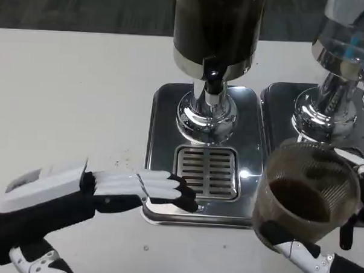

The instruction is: Grasp the cup under the faucet to collect the drink, then remove the cup.

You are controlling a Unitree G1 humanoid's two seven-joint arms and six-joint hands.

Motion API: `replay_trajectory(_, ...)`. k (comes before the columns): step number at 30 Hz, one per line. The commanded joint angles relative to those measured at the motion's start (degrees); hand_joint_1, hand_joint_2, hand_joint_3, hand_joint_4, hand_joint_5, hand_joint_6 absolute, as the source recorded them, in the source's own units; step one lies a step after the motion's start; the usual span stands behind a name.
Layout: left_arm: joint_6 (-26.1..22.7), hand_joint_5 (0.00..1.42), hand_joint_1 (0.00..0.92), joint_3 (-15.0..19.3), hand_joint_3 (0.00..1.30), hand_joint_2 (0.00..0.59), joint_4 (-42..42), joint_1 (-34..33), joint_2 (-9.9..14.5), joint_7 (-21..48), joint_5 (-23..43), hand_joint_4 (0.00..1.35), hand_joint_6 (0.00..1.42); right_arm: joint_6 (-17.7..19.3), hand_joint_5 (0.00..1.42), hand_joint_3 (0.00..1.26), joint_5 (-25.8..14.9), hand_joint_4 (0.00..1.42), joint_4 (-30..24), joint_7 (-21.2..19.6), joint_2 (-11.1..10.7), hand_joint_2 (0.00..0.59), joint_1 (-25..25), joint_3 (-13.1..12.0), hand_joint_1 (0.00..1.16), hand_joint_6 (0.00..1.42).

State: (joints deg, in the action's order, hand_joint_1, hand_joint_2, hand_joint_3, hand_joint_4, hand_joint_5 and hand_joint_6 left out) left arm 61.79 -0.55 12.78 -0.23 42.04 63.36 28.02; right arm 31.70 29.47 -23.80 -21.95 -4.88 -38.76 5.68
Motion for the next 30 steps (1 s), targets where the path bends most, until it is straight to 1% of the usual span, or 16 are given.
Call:
replay_trajectory(1, 0.7, 0.09, 0.0, 0.0, 0.21, 0.077, -1.5, 1.0, 1.1, 1.2, 1.6, 0.11, 0.14, 2.7, 1.0, 0.65, -1.1, 0.77, -2.6, 0.2, 0.9, 0.166, -0.9, 0.0, 0.83, 1.33)
replay_trajectory(18, 2.3, 0.09, 0.0, 0.6, 0.21, 0.076, -1.0, 0.4, 1.5, 1.0, 0.8, 0.11, 0.14, 3.1, 1.01, 0.65, -1.3, 0.77, -2.5, 1.3, 1.5, 0.166, -0.9, -0.7, 0.83, 1.33)
replay_trajectory(26, 6.1, 0.09, 0.0, 1.3, 0.21, 0.076, 0.0, -0.5, 1.9, 0.0, -1.6, 0.11, 0.13, 3.3, 1.01, 0.66, -1.5, 0.77, -2.0, 1.9, 1.8, 0.166, -0.5, -1.0, 0.83, 1.33)
replay_trajectory(30, 6.9, 0.09, 0.0, 1.5, 0.21, 0.077, 0.5, -0.8, 2.1, -0.7, -2.5, 0.11, 0.13, 3.4, 1.01, 0.66, -1.6, 0.77, -1.8, 2.1, 2.0, 0.166, -0.2, -1.0, 0.83, 1.33)
